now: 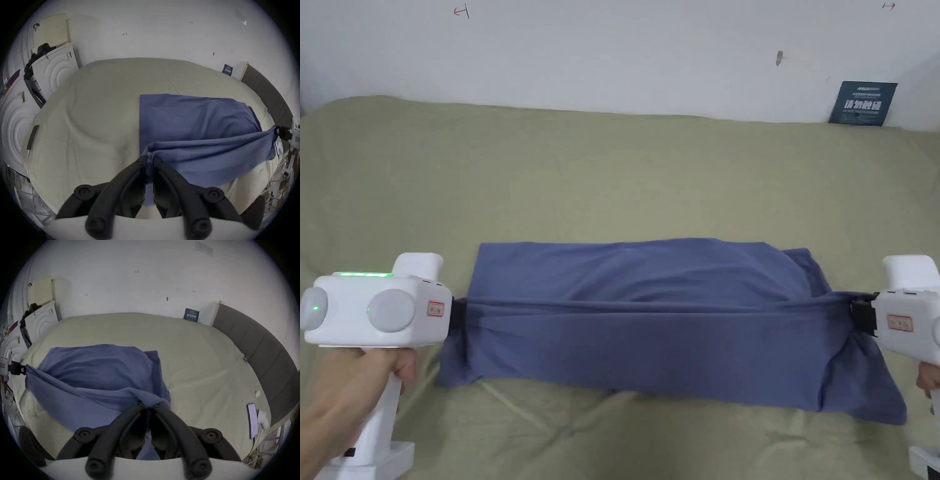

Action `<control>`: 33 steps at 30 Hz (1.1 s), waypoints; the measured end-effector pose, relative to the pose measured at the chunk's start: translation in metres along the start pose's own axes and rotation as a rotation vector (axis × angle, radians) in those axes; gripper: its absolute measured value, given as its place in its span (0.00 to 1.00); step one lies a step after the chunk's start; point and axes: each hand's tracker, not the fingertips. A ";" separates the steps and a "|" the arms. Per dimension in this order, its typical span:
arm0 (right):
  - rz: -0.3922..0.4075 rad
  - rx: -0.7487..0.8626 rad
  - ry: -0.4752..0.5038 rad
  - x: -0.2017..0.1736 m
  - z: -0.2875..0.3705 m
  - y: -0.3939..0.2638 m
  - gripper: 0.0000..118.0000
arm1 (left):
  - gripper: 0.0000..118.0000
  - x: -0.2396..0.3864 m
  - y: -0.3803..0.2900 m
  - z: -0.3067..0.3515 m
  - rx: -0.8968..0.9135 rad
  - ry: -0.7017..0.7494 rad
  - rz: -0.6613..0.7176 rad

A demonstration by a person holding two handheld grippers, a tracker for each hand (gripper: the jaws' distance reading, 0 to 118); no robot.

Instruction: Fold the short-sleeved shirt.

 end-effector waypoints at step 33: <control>-0.124 -0.009 0.005 -0.002 0.048 -0.106 0.00 | 0.93 0.010 -0.036 -0.023 -0.071 0.043 0.026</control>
